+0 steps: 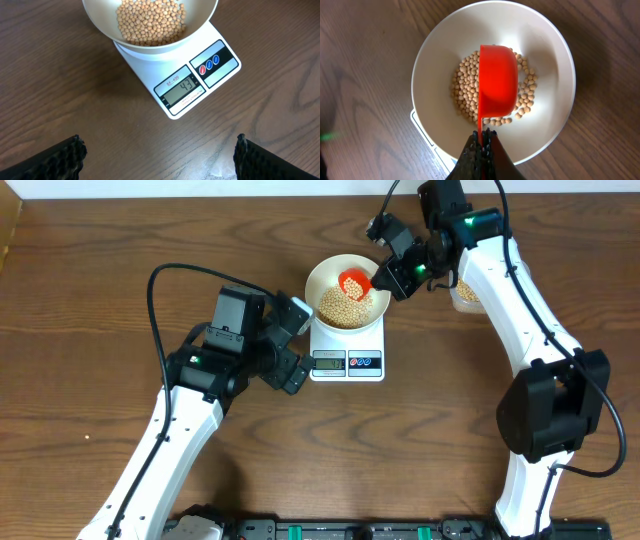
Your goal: Scoop item into bowl and weigh 50g on scale
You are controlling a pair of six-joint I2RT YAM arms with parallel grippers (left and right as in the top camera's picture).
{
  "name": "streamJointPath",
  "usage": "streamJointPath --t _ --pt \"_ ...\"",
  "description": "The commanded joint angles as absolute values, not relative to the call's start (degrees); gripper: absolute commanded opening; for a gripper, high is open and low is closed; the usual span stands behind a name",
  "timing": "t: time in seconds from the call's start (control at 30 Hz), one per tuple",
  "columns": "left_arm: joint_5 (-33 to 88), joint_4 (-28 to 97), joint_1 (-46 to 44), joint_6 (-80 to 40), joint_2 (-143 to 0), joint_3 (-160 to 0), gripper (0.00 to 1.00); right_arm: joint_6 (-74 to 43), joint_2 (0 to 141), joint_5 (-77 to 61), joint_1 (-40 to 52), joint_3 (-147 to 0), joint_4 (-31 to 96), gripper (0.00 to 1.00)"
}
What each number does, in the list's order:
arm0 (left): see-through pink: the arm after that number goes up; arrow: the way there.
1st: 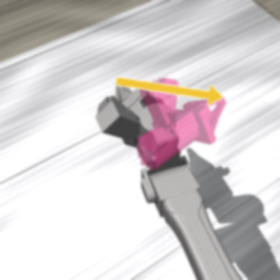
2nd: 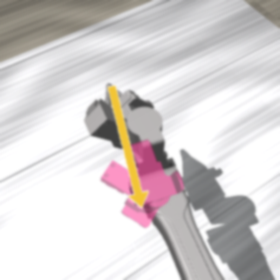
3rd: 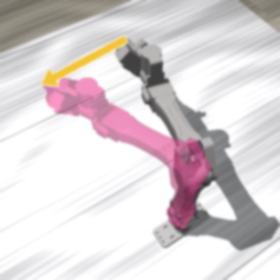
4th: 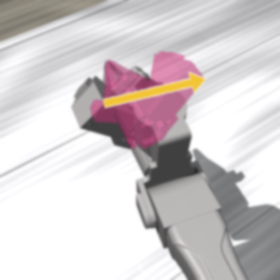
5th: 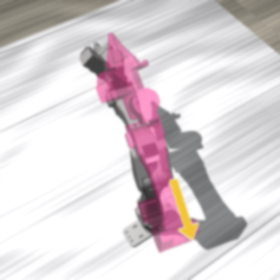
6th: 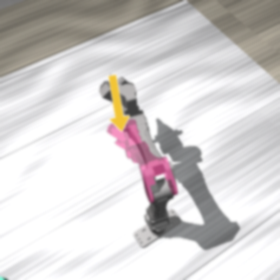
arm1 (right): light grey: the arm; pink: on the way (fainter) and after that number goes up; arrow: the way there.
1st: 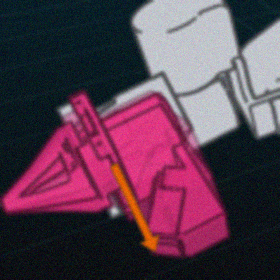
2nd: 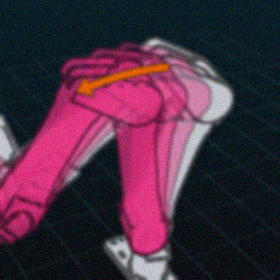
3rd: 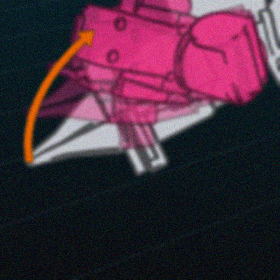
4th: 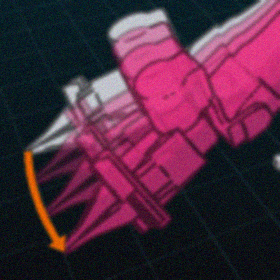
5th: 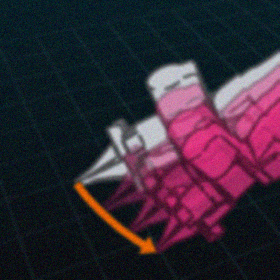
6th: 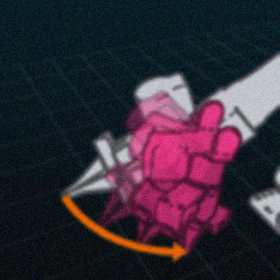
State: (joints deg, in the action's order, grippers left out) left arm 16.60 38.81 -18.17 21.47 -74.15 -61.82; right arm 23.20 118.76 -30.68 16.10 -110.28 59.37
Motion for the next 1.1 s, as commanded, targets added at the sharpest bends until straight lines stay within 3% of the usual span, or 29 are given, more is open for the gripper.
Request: streamJointPath --t 0.0,0.63,1.07 --pt "17.47 38.98 -18.13 22.44 -74.59 -62.11 0.96 22.76 116.57 -32.01 16.53 -110.69 59.55 0.01" --pt "17.47 38.98 -18.13 22.44 -74.59 -62.11 0.96 23.27 116.57 -26.96 16.6 -110.67 59.27 0.01" --pt "17.45 38.98 -18.13 22.44 -74.59 -62.11 0.96 22.68 116.57 -36.42 16.53 -110.69 58.85 0.01"
